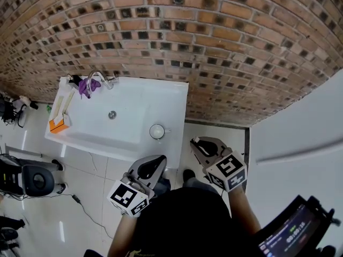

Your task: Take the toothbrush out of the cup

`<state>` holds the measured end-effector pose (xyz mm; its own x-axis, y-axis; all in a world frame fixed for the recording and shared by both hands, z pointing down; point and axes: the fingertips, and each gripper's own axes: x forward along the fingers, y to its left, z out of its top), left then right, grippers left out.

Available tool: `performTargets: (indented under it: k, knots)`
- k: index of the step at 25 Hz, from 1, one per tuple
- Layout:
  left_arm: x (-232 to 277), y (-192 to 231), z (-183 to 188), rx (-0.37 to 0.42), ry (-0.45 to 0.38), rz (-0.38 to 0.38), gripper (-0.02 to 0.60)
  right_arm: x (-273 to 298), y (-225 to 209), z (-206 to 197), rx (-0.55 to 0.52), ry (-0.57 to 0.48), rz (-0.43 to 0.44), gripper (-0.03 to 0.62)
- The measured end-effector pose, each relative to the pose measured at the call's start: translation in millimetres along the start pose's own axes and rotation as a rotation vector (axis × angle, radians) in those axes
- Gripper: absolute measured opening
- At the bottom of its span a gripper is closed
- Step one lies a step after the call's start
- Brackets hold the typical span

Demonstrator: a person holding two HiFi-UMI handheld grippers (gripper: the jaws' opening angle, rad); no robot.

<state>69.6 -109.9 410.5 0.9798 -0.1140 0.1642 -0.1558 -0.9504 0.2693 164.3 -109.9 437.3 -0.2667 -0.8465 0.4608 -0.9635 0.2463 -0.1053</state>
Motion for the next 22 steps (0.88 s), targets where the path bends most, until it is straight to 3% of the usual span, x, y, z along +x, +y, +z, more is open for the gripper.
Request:
performTargets:
  k: [22]
  knots:
    - [3, -13, -3, 0.001, -0.003, 0.001, 0.0, -5, 9, -11, -0.02, 0.063, 0.035, 0.008]
